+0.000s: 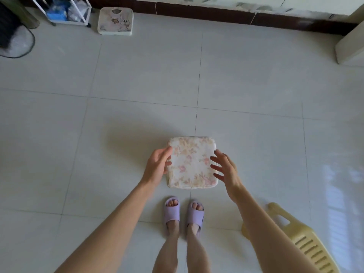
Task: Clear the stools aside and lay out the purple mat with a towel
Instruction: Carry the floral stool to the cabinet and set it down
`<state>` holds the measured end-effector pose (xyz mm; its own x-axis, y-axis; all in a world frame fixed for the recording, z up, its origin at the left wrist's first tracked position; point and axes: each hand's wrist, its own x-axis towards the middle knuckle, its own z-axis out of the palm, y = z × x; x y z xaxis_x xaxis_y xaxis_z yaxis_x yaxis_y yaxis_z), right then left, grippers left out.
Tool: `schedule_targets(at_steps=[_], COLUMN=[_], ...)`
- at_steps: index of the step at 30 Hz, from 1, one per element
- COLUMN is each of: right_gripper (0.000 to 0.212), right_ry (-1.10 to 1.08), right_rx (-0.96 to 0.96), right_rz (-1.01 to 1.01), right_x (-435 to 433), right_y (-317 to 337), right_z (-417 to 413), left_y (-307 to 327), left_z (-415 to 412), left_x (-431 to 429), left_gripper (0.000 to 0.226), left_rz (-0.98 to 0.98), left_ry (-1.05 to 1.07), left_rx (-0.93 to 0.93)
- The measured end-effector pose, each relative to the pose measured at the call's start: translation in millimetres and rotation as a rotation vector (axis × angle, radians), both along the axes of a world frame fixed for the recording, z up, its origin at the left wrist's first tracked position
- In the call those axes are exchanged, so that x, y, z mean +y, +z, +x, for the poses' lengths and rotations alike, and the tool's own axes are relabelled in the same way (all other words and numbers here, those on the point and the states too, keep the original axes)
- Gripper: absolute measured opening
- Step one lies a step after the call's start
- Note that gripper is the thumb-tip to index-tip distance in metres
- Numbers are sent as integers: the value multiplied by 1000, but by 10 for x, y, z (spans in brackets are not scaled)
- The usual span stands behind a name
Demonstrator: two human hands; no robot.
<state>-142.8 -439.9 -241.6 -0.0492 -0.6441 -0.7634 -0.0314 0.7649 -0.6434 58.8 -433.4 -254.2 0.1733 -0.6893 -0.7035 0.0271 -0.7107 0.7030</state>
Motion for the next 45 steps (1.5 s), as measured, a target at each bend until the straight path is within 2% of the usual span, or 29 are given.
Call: schedule_targets(at_steps=[2,7,9,10,12,18,21,23,24,26,29,39,45], right_gripper=[33,60,74,73,65,75,73,53,52,65,78,47,48], right_ry=[17,45,62,67,67,107,113,71,56,53,68,37,53], right_rx=[-19,-18,-8,2,27,26,7,-11,-5,21,70,110,95], right_rz=[31,72,85,86,78,35,15,16,20,30,57,59,49], right_x=[-72,-229,-288,-313,-346,-421,-455,-467,-467,-471,-456,-442,-601], right_y=[-337,-1191,-1540,-1702,-1933,-2741,-2997,-3166,-3255,-3386,-3537,-3550,-3284], right_z=[-66,-204,-280,-321,-394,-525,-548,-557,-561,-551,-562,-546,-353], left_y=[-345,-1205,-1512,-1653,-1925,-2752,-3035,-3196,-3261,-3343,-3455,-3506,-3206], left_z=[-27,-157,-214,-241,-248,-274,-234,-216,-212,-196,-150,-120,67], left_x=[-75,-145,-149,-147,-113,-90,-89,-101,-117,-161,-179,-148,-266], left_gripper=[22,65,63,65,90,121,113,93,80,62,62,45,39], left_rz=[26,98,128,142,183,236,216,186,162,145,144,161,161], left_ry=[2,12,53,72,82,91,70,70,80,101,112,109,157], left_rx=[-1,-24,-26,-24,-49,-67,-69,-50,-45,-45,-9,7,11])
